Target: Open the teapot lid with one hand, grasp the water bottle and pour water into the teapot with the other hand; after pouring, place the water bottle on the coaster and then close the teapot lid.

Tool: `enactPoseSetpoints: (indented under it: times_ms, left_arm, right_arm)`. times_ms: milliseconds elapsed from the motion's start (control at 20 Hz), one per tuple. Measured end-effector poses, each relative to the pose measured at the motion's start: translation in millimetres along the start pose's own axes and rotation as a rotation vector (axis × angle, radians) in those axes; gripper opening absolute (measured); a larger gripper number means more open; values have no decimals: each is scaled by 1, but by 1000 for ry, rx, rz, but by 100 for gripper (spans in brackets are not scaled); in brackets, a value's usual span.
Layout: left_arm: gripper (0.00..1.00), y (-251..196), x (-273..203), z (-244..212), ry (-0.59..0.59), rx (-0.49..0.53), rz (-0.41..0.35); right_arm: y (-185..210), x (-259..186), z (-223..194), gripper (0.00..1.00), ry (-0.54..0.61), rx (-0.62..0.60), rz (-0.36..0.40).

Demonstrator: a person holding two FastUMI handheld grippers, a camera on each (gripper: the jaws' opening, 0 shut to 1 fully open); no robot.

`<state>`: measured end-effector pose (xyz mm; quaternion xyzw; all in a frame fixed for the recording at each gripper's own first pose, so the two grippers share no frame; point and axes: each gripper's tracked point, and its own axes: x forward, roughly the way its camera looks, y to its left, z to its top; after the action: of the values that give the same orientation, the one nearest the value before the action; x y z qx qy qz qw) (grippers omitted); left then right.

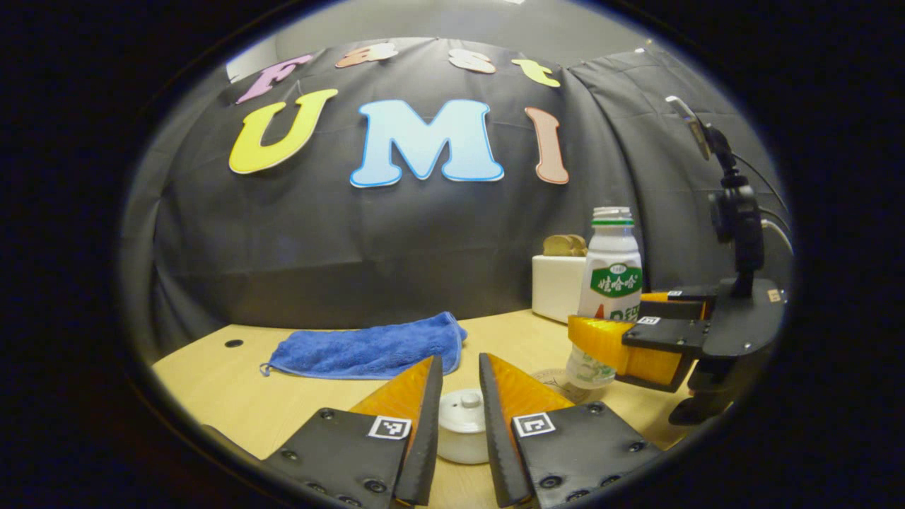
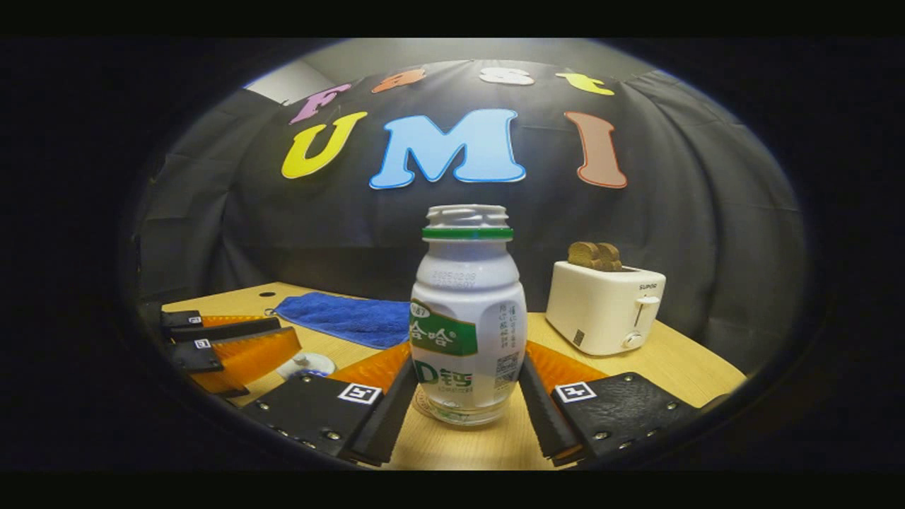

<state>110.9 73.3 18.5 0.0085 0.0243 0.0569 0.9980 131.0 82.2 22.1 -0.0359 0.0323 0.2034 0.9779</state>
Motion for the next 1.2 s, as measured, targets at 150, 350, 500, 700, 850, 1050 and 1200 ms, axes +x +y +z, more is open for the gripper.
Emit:
enactPoseSetpoints:
  times_ms: [150,350,500,700,850,1050,1200]
  left_arm:
    - [39,6,0,3,-7,-13,7]
    - [48,7,-1,3,-8,-17,8]
    - [48,11,-2,2,-7,-23,14]
    - [48,18,-2,1,-7,-44,23]
    - [48,22,0,0,-5,-54,29]
    - [47,22,0,-2,-1,-57,28]
    - [48,20,1,-4,4,-58,24]
  right_arm:
    - [1,5,-3,75,-1,-8,4]
    - [12,14,-3,74,-11,-5,32]
    - [19,21,-5,75,-7,2,52]
    - [24,30,-14,75,26,0,50]
    - [22,31,-18,75,40,-17,34]
    - [19,34,-24,75,52,-19,17]
    - [17,37,-24,75,48,-7,15]
